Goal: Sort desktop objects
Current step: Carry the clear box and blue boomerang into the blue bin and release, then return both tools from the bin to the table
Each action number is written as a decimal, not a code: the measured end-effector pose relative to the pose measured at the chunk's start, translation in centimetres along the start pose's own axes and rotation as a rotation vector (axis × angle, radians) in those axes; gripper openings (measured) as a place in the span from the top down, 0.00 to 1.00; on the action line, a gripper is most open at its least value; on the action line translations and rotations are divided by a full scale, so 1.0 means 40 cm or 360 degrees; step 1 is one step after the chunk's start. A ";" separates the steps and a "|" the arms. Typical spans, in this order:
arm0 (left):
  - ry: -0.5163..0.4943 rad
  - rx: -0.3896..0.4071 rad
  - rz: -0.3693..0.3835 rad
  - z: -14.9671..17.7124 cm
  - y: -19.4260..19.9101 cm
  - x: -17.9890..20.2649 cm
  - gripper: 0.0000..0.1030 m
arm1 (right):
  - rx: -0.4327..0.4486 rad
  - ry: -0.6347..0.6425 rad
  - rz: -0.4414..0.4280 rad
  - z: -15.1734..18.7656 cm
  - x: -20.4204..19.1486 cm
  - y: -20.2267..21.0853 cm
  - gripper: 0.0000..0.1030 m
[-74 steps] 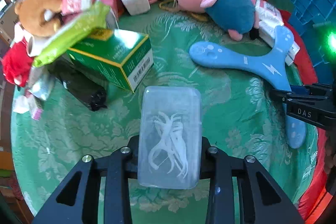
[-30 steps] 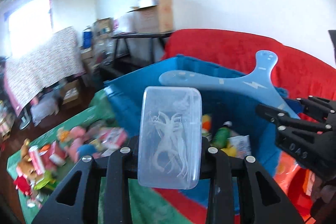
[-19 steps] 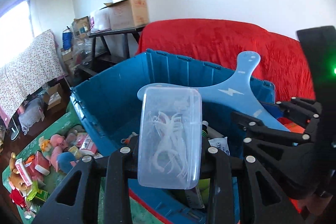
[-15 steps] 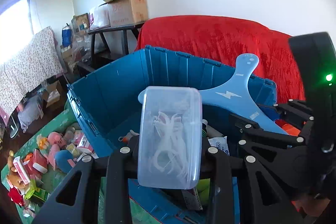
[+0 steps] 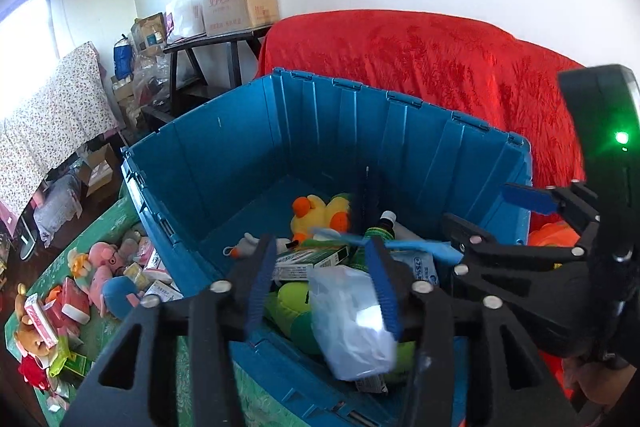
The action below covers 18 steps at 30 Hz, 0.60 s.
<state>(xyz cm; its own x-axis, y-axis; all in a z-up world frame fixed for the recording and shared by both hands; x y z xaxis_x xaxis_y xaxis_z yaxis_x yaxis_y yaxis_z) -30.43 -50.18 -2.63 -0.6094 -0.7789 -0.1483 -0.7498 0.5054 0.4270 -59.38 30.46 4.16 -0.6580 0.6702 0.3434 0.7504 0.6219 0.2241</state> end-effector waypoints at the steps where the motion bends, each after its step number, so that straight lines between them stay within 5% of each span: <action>1: -0.0003 0.0006 0.0001 0.001 0.005 0.001 0.49 | 0.0011 0.0002 0.0010 -0.001 0.005 0.008 0.32; 10: 0.0033 0.0056 0.0037 0.008 0.085 -0.012 0.48 | 0.0065 0.0008 0.0037 0.011 0.014 0.116 0.02; 18: 0.0097 0.0126 0.0004 0.049 0.217 -0.074 0.37 | 0.0085 0.0002 -0.0023 0.044 -0.048 0.216 0.01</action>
<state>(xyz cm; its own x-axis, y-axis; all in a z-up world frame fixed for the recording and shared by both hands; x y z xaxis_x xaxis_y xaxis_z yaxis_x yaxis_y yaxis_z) -35.63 -42.76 -0.25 -0.5962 -0.7976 -0.0918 -0.7679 0.5331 0.3551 -51.77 35.26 3.83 -0.6687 0.6603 0.3418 0.7362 0.6524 0.1799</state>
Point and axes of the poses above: each gripper's, at about its wrist camera, not at the fingertips, and y roughly against the way its jaws point, x to its right, z to its underside, the point moved 2 cm from there along -y, roughly the way its jaws point, and after that the axes turned 15 degrees about x, right-handed, at the moved point
